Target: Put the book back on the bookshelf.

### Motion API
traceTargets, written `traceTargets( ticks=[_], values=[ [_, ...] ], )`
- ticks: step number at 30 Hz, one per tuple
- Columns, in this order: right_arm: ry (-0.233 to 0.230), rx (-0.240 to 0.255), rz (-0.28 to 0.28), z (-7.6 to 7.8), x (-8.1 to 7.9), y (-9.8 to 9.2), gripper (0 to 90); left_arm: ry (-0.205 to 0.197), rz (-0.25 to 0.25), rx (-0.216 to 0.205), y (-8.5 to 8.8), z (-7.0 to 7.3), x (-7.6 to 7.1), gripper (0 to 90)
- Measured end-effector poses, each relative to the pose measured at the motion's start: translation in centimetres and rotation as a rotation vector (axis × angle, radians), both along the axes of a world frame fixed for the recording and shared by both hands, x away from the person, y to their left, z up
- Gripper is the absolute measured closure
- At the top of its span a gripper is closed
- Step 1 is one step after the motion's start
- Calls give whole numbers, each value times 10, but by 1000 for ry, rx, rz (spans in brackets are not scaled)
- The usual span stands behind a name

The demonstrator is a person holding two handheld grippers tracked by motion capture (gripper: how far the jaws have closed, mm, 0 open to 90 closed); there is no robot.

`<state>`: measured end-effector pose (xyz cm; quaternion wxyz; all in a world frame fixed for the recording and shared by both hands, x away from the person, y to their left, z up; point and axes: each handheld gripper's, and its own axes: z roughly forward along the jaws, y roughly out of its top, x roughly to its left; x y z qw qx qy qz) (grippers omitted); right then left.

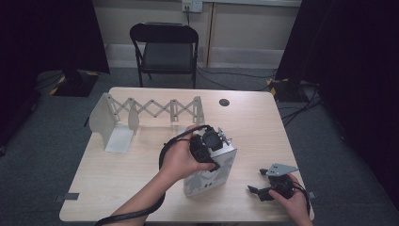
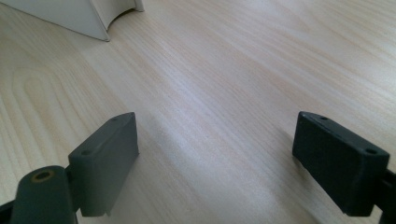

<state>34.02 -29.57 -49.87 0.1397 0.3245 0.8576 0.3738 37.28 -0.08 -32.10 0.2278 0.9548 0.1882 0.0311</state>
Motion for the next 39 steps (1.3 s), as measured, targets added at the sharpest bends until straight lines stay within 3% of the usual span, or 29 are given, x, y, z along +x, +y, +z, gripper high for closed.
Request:
traceTargets(
  ticks=[7, 11, 14, 33, 39],
  values=[
    [-1, 2, -1, 0, 0, 0, 139, 15, 53, -9, 10, 9, 2, 514],
    [0, 1, -3, 0, -1, 0, 139, 11, 61, 17, 14, 14, 2, 514],
    [-1, 1, -4, 0, -1, 0, 139, 18, 86, 13, 21, 16, 4, 514],
    [-2, 2, -2, 0, -2, -1, 139, 22, 212, 3, 50, 23, 16, 515],
    [-2, 2, -2, 0, -2, -1, 139, 27, 235, 19, 56, 23, 18, 515]
  ],
)
